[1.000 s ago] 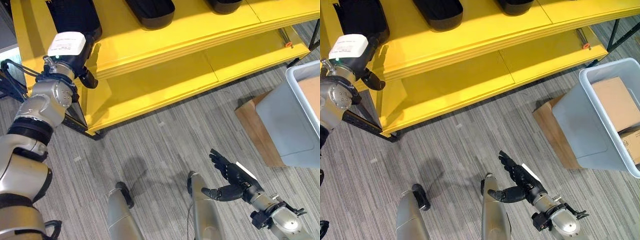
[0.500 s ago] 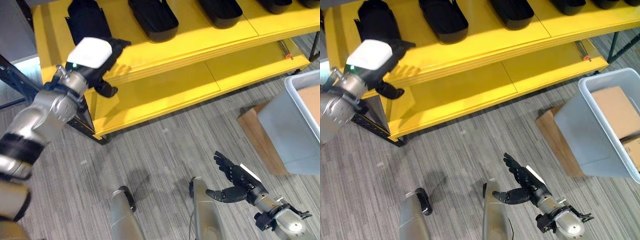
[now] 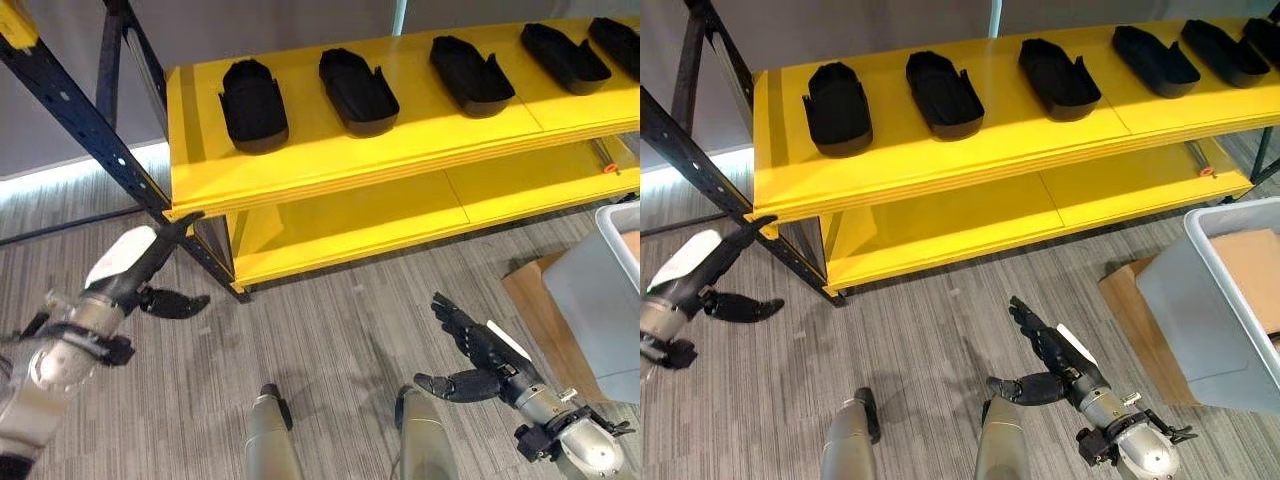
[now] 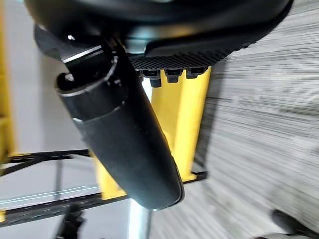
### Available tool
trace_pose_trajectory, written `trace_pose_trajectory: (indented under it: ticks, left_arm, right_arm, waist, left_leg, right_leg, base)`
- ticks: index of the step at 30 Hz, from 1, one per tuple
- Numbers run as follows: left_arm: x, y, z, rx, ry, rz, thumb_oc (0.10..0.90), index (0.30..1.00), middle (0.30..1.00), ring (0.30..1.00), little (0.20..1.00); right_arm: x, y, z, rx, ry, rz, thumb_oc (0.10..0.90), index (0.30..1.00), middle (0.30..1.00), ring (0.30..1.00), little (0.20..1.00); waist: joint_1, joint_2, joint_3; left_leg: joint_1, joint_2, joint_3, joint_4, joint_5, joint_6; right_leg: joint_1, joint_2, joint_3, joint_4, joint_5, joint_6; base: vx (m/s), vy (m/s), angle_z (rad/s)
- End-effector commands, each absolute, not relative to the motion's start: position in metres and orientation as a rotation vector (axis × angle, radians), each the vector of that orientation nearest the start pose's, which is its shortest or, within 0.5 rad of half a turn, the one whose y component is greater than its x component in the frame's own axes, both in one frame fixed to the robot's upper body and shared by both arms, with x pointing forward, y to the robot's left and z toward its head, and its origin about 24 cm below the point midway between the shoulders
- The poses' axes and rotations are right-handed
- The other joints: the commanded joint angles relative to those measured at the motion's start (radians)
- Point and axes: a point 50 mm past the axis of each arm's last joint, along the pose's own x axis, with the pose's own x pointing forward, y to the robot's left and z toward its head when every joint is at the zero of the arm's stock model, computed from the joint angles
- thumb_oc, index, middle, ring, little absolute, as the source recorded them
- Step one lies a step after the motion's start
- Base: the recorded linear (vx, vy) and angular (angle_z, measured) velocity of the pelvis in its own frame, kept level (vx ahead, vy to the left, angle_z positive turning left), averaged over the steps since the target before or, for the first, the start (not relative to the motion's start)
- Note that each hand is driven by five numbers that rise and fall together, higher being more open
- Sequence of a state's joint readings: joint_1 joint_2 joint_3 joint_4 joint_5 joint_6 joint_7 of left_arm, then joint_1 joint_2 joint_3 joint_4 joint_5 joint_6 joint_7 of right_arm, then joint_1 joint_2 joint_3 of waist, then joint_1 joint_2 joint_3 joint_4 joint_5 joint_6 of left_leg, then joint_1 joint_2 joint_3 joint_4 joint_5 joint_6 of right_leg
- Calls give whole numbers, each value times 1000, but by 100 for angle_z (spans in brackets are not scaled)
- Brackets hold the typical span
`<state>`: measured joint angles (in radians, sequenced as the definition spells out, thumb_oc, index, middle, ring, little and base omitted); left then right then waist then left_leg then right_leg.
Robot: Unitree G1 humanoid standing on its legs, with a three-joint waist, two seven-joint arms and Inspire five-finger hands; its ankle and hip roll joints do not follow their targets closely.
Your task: Move parts from the plastic box to the shelf.
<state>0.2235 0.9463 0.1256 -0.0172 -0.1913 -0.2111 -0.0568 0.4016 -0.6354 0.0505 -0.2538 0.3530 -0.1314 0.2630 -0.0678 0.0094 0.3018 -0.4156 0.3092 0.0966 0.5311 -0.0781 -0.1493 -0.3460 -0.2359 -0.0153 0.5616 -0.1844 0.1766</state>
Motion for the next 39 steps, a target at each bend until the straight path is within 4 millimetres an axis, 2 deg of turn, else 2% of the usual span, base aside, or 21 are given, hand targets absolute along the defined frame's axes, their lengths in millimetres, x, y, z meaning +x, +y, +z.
trace_pose_trajectory:
  ticks: [1, 2, 3, 5, 6, 7, 9, 14, 18, 19, 21, 22, 23, 25, 27, 28, 30, 31, 33, 37, 39]
  left_arm:
    - [225, 303, 157, 622, -261, -101, 900, 1000, 1000, 1000, 1000]
    - [216, 295, 135, 496, -211, -130, 900, 1000, 1000, 1000, 1000]
    - [216, 295, 135, 496, -211, -129, 900, 1000, 1000, 1000, 1000]
    - [207, 287, 113, 320, -160, -149, 900, 1000, 1000, 1000, 1000]
    - [193, 279, 96, 223, -116, -165, 900, 1000, 1000, 1000, 1000]
    - [193, 279, 96, 222, -116, -164, 900, 1000, 1000, 1000, 1000]
    - [180, 272, 69, 13, -49, -137, 900, 1000, 1000, 1000, 1000]
    - [148, 262, 35, -212, 48, -35, 900, 1000, 1000, 1000, 1000]
    - [132, 253, 23, -347, 58, 18, 900, 1000, 1000, 1000, 1000]
    - [132, 253, 23, -347, 58, 18, 900, 1000, 1000, 1000, 1000]
    - [127, 250, 19, -393, 58, 47, 900, 1000, 1000, 1000, 1000]
    - [131, 249, 20, -407, 44, 48, 900, 1000, 1000, 1000, 1000]
    - [133, 248, 19, -431, 39, 55, 900, 1000, 1000, 1000, 1000]
    - [131, 249, 20, -441, 26, 64, 900, 1000, 1000, 1000, 1000]
    - [131, 246, 18, -455, 26, 55, 900, 1000, 1000, 1000, 1000]
    - [132, 244, 18, -460, 28, 47, 900, 1000, 1000, 1000, 1000]
    - [133, 242, 18, -456, 33, 25, 900, 1000, 1000, 1000, 1000]
    - [131, 240, 17, -436, 42, 11, 900, 1000, 1000, 1000, 1000]
    - [131, 235, 14, -470, 61, -10, 900, 1000, 1000, 1000, 1000]
    - [141, 229, 16, -438, 61, -66, 900, 1000, 1000, 1000, 1000]
    - [143, 229, 18, -418, 58, -70, 900, 1000, 1000, 1000, 1000]
  right_arm:
    - [182, -215, 90, -245, -146, 419, 900, 1000, 1000, 1000, 1000]
    - [183, -214, 91, -230, -160, 410, 900, 1000, 1000, 1000, 1000]
    - [184, -214, 92, -230, -160, 410, 900, 1000, 1000, 1000, 1000]
    - [184, -212, 93, -213, -172, 410, 900, 1000, 1000, 1000, 1000]
    - [183, -214, 96, -227, -184, 411, 900, 1000, 1000, 1000, 1000]
    - [183, -214, 96, -228, -184, 412, 900, 1000, 1000, 1000, 1000]
    - [184, -214, 99, -264, -200, 416, 900, 1000, 1000, 1000, 1000]
    - [180, -219, 96, -268, -183, 397, 900, 1000, 1000, 1000, 1000]
    - [179, -221, 94, -278, -177, 395, 900, 1000, 1000, 1000, 1000]
    - [179, -221, 94, -278, -177, 395, 900, 1000, 1000, 1000, 1000]
    - [178, -223, 90, -285, -162, 385, 900, 1000, 1000, 1000, 1000]
    - [179, -224, 91, -296, -168, 372, 900, 1000, 1000, 1000, 1000]
    - [179, -225, 91, -297, -170, 361, 900, 1000, 1000, 1000, 1000]
    - [179, -228, 89, -295, -157, 343, 900, 1000, 1000, 1000, 1000]
    - [180, -228, 88, -284, -154, 345, 900, 1000, 1000, 1000, 1000]
    - [179, -229, 87, -268, -150, 342, 900, 1000, 1000, 1000, 1000]
    - [178, -230, 82, -242, -136, 316, 900, 1000, 1000, 1000, 1000]
    - [174, -231, 80, -218, -125, 306, 900, 1000, 1000, 1000, 1000]
    - [172, -230, 76, -192, -104, 306, 900, 1000, 1000, 1000, 1000]
    - [173, -227, 68, -161, -80, 298, 900, 1000, 1000, 1000, 1000]
    - [175, -225, 67, -158, -80, 304, 900, 1000, 1000, 1000, 1000]
  waist:
    - [-21, 25, -96]
    - [-16, 29, -112]
    - [-16, 31, -113]
    - [-13, 34, -126]
    - [-5, 38, -143]
    - [-4, 41, -145]
    - [3, 45, -158]
    - [21, 54, -196]
    - [44, 66, -203]
    - [43, 66, -203]
    - [66, 58, -201]
    - [75, 52, -192]
    - [78, 49, -186]
    - [80, 33, -174]
    - [82, 8, -176]
    - [76, 3, -183]
    - [64, 1, -192]
    - [51, 9, -217]
    - [43, 10, -242]
    - [31, 3, -280]
    - [32, 0, -282]
  left_leg:
    - [-12, -1, -54, -145, 135, 25]
    - [33, 5, -55, -178, 150, 26]
    - [33, 6, -55, -185, 156, 26]
    - [76, 18, -51, -227, 173, 26]
    - [124, 30, -49, -273, 190, 26]
    - [124, 33, -48, -280, 197, 26]
    - [177, 48, -46, -331, 223, 28]
    - [253, 92, -39, -426, 292, 29]
    - [264, 123, -55, -484, 369, 23]
    - [264, 124, -55, -484, 370, 22]
    - [242, 105, -85, -475, 410, 29]
    - [229, 87, -93, -454, 452, 20]
    - [202, 74, -89, -440, 459, 25]
    - [192, -8, -93, -359, 388, 46]
    - [178, -145, -111, -213, 235, 79]
    - [194, -169, -82, -192, 190, 89]
    - [240, -175, -25, -169, 119, 100]
    - [336, -183, 0, -304, 80, 105]
    - [368, -206, -15, -424, 83, 105]
    - [417, -235, -4, -556, 97, 111]
    - [427, -244, 4, -576, 98, 115]
  right_leg:
    - [32, 10, -17, -2, -1, -43]
    - [70, 15, -25, -11, -15, -46]
    - [70, 18, -26, -16, -10, -47]
    - [101, 27, -34, -20, -25, -54]
    - [136, 41, -43, -15, -56, -65]
    - [135, 45, -44, -21, -50, -66]
    - [157, 64, -54, -6, -82, -80]
    - [194, 121, -90, 8, -132, -114]
    - [224, 174, -131, -26, -136, -142]
    - [225, 175, -132, -27, -136, -142]
    - [266, 190, -145, -121, -110, -152]
    - [290, 184, -159, -156, -93, -154]
    - [298, 190, -166, -194, -70, -159]
    - [313, 183, -168, -263, -16, -155]
    - [327, 159, -166, -359, 39, -151]
    - [338, 155, -175, -397, 52, -147]
    - [359, 139, -199, -445, 72, -139]
    - [364, 130, -221, -475, 97, -118]
    - [365, 112, -233, -502, 127, -99]
    - [359, 72, -250, -520, 169, -62]
    - [356, 63, -250, -522, 180, -52]
  base:
    - [46, -85, -3]
    - [40, -85, 1]
    - [51, -80, 3]
    - [47, -98, 5]
    - [39, -115, 0]
    - [51, -118, -9]
    - [20, -113, -12]
    - [13, -177, -10]
    - [-19, -202, 18]
    - [-19, -196, 13]
    - [-23, -187, 9]
    - [-50, -131, 11]
    - [-68, -137, 22]
    - [-144, -104, 65]
    - [-203, -63, 20]
    - [-173, -16, -16]
    - [-87, 91, 14]
    - [36, 227, 59]
    - [85, 203, 48]
    - [62, 180, 53]
    - [38, 132, 54]
